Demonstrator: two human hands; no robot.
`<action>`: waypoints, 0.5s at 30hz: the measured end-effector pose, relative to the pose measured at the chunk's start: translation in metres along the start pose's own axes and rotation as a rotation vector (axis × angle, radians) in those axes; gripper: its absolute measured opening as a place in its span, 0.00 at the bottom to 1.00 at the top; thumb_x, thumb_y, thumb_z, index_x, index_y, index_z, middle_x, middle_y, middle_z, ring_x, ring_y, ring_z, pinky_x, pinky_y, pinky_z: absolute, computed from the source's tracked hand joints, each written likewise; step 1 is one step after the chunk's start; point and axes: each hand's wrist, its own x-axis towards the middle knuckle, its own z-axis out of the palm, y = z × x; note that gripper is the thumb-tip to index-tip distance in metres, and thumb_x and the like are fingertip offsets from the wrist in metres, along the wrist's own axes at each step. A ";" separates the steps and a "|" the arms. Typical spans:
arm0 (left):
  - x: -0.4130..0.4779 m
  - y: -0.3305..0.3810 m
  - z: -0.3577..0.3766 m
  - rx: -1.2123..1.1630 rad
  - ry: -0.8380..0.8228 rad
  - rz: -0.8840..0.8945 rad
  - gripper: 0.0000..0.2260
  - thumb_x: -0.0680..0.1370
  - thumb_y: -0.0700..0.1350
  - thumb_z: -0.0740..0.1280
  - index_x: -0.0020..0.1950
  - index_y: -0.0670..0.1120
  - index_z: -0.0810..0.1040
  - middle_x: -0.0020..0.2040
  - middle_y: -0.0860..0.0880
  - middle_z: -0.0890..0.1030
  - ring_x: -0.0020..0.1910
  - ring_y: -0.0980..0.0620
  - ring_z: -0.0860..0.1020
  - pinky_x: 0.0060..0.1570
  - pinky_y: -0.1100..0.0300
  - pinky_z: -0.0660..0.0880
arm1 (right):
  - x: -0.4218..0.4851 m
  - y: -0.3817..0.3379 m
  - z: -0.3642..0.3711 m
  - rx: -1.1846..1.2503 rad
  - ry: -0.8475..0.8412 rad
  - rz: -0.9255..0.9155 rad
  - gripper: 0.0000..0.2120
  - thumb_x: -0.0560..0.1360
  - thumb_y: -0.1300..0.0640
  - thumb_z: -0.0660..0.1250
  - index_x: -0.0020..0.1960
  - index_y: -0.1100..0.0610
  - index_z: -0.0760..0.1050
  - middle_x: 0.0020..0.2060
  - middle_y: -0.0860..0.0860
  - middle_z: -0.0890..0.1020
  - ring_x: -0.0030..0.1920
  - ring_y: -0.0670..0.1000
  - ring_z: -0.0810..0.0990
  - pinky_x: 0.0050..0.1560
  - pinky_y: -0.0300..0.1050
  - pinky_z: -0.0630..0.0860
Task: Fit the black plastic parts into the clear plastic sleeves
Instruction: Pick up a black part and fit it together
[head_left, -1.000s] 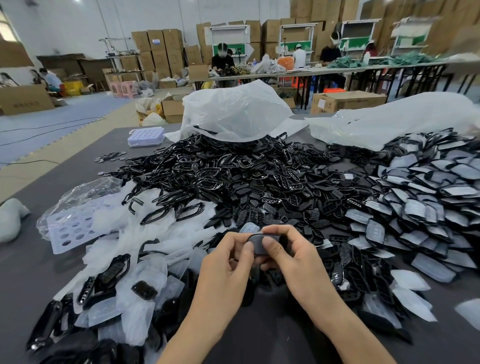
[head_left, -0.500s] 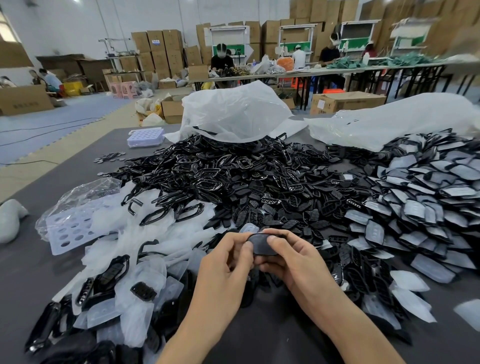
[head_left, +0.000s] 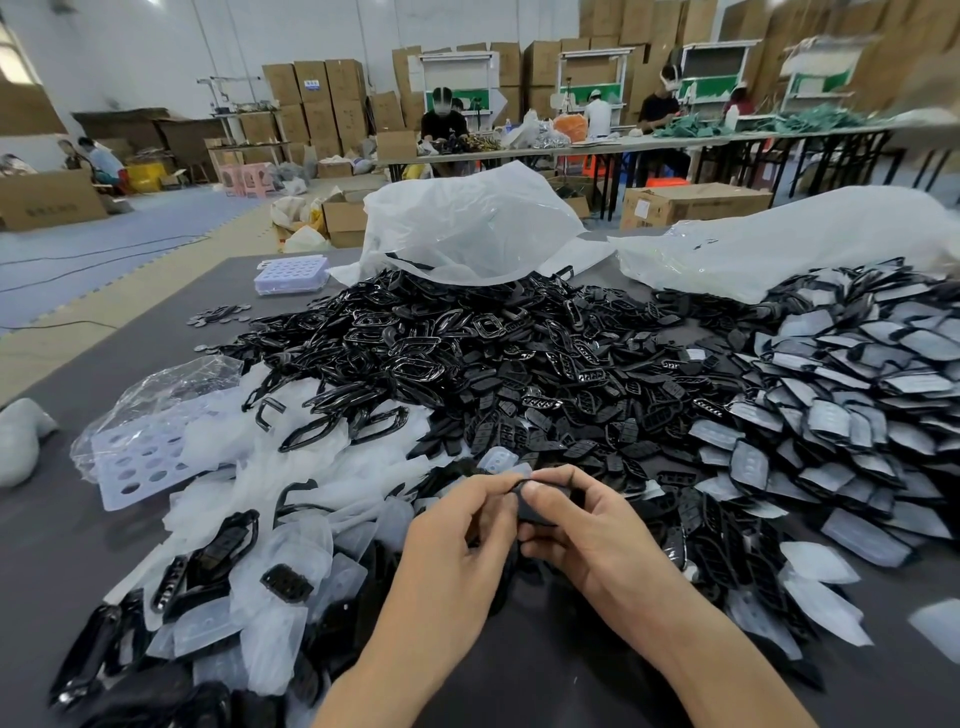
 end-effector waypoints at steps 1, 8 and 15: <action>0.000 0.000 0.000 0.010 0.000 0.011 0.14 0.82 0.43 0.65 0.56 0.65 0.80 0.45 0.62 0.83 0.44 0.62 0.80 0.42 0.75 0.71 | 0.000 0.000 -0.001 -0.009 -0.010 -0.006 0.04 0.65 0.55 0.76 0.41 0.51 0.86 0.37 0.55 0.85 0.34 0.50 0.83 0.36 0.40 0.80; 0.001 -0.001 -0.001 0.035 0.016 0.065 0.14 0.82 0.45 0.63 0.58 0.64 0.79 0.49 0.63 0.83 0.49 0.62 0.81 0.46 0.75 0.71 | -0.001 0.000 -0.004 -0.059 -0.044 -0.052 0.10 0.65 0.51 0.79 0.45 0.52 0.86 0.39 0.55 0.86 0.37 0.50 0.84 0.38 0.40 0.80; -0.001 -0.008 0.000 0.112 0.000 0.135 0.14 0.82 0.44 0.60 0.61 0.60 0.78 0.47 0.58 0.80 0.48 0.55 0.80 0.47 0.67 0.75 | -0.002 -0.002 -0.004 -0.111 -0.046 -0.050 0.08 0.68 0.57 0.82 0.39 0.52 0.82 0.37 0.55 0.84 0.35 0.52 0.83 0.37 0.41 0.80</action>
